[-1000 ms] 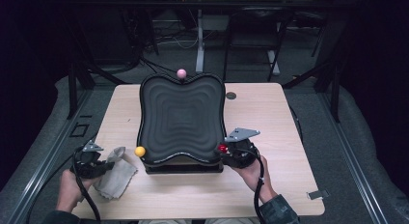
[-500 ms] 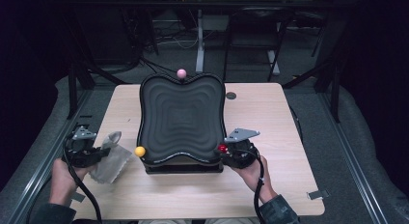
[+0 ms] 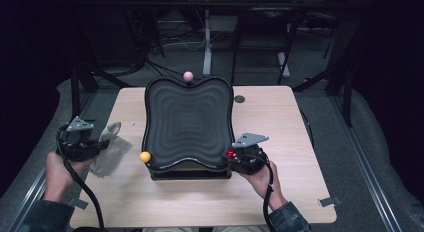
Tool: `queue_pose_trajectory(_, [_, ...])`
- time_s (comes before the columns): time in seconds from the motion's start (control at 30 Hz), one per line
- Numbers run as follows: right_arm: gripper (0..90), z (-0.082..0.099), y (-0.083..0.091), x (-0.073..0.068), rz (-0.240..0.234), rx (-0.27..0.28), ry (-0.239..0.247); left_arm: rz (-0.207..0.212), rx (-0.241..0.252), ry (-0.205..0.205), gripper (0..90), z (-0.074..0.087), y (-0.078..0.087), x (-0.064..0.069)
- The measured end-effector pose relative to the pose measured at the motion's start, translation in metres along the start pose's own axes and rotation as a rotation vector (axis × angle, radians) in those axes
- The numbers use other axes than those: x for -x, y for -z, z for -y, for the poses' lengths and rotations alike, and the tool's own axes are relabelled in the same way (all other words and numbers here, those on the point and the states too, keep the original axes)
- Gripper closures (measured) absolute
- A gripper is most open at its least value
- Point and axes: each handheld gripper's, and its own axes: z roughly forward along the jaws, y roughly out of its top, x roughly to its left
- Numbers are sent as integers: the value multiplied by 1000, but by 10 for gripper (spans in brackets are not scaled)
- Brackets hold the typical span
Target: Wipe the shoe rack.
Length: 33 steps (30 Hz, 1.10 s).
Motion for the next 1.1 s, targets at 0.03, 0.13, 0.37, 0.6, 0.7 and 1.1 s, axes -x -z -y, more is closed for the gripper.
queue_pose_trajectory(0.03, [598,0,0,0,0,0,-4,-5,5,-3,819,-3,2,-1])
queue_pose_trajectory(0.13, [598,0,0,-1,1,0,-4,-16,21,-17,820,-15,10,-1])
queue_pose_trajectory(0.37, [598,0,0,-1,-3,4,-3,-24,35,-57,819,-36,15,5])
queue_pose_trajectory(0.6, [598,1,0,-1,8,2,-1,-29,58,-98,820,-60,18,12])
queue_pose_trajectory(0.7, [598,1,0,-1,9,4,-1,-22,74,-120,820,-74,18,17])
queue_pose_trajectory(1.1, [598,1,0,-1,4,8,-3,13,102,-169,820,-121,3,37])
